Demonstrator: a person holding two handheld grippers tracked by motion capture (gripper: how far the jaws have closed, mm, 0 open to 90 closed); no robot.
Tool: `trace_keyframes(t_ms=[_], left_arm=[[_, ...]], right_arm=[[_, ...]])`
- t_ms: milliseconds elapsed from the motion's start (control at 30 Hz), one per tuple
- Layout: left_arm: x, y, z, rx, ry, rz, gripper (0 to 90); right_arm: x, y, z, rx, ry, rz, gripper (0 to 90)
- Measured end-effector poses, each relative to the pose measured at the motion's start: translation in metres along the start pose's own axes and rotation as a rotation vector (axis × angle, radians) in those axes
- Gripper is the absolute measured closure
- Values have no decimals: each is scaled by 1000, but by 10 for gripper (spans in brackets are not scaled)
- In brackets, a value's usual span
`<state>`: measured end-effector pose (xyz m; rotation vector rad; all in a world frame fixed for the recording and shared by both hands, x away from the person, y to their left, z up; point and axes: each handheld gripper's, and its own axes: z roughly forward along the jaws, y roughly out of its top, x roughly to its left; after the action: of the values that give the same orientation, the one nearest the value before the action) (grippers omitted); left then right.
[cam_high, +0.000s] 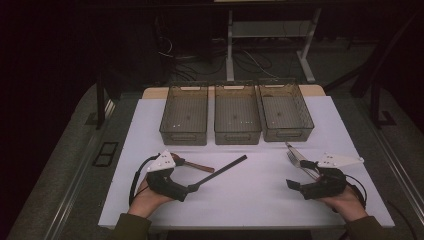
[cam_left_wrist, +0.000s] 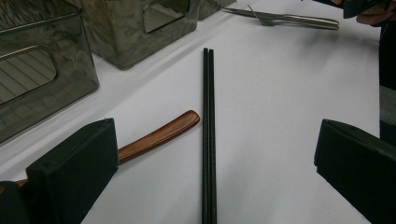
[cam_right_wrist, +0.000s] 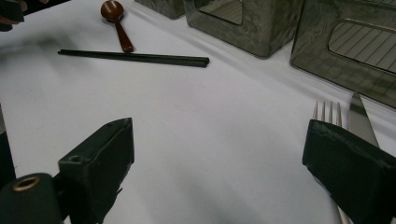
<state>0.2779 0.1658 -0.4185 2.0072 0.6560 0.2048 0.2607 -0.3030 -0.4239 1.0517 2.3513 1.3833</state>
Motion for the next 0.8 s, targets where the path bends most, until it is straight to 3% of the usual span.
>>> trace_keyframes(t_ms=[200, 800], left_arm=[[2, 1, 1, 0, -1, -7, 0], [6, 10, 4, -23, -7, -4, 0]], right_arm=[[-1, 0, -1, -3, 7, 18, 84], [1, 0, -3, -30, 15, 7, 85]])
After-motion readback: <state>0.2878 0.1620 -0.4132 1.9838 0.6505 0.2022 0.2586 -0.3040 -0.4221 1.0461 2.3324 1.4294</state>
